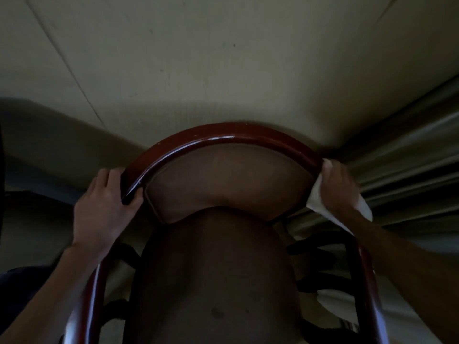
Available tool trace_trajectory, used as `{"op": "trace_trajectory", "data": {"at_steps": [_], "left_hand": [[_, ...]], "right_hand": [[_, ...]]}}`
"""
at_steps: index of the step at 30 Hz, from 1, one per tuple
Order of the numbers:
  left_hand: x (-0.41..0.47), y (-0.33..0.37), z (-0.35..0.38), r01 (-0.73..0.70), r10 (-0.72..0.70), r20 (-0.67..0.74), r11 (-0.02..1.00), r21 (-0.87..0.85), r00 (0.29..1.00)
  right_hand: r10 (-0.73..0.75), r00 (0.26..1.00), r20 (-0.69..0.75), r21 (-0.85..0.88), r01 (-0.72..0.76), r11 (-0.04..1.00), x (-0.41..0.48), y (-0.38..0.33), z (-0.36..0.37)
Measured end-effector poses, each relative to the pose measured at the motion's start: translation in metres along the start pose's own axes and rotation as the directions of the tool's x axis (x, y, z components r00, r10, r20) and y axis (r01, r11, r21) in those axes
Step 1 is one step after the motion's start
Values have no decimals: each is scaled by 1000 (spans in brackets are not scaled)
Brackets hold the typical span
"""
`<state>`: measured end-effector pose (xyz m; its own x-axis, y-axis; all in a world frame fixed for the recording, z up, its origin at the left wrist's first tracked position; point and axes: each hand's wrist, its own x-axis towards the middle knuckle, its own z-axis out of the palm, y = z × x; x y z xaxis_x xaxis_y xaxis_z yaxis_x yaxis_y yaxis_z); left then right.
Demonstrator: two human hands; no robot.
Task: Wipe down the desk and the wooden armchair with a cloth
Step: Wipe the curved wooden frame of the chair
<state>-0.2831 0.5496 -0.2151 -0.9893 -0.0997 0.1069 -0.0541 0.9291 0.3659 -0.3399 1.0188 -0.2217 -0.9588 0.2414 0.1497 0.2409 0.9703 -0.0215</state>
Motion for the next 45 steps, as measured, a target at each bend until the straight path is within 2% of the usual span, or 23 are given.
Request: {"op": "trace_trajectory", "data": {"at_steps": [3,6,11,14,17,20,22,24,26,28,32,35,41,45], "left_hand": [[4,-1,5,-4,4,0,1000,7,1000],[18,-2,7,-51,49,31,996,77,998],[53,31,17,-179,182,-16,975,131,983],[74,68,24,-265,261,48,953,147,964],[86,95,31,-279,263,112,944,175,958],[87,97,32,-254,242,86,945,206,967],[85,92,31,-240,235,52,951,194,971],[85,91,30,-238,233,51,954,183,971],[89,91,27,-238,228,77,955,176,971],[98,93,26,-259,238,137,952,163,962],[120,113,33,-320,291,211,940,116,933],[126,134,42,-376,349,213,921,105,913],[127,148,60,-448,419,199,885,130,886],[131,151,62,-472,440,217,874,121,871]], "right_hand": [[-189,982,-2,-134,187,973,36,-39,4],[-326,945,-11,-114,323,940,62,-83,1],[-350,937,-6,-45,350,936,63,-82,0],[-244,969,30,-3,244,970,49,-56,-4],[-139,985,105,-4,140,990,15,-10,-7],[-104,980,170,-165,132,977,-47,51,-5],[77,981,178,-160,-48,986,-103,79,-4],[291,925,243,-124,-268,955,-171,93,-2],[475,855,208,-82,-469,879,-234,99,-4],[557,806,199,-90,-551,830,-283,102,-8],[483,830,279,-101,-475,874,-292,109,-18],[465,865,189,-1,-474,881,-276,104,-17],[486,864,133,128,-501,856,-226,101,-3],[419,902,102,153,-431,889,-174,88,-2]]}}
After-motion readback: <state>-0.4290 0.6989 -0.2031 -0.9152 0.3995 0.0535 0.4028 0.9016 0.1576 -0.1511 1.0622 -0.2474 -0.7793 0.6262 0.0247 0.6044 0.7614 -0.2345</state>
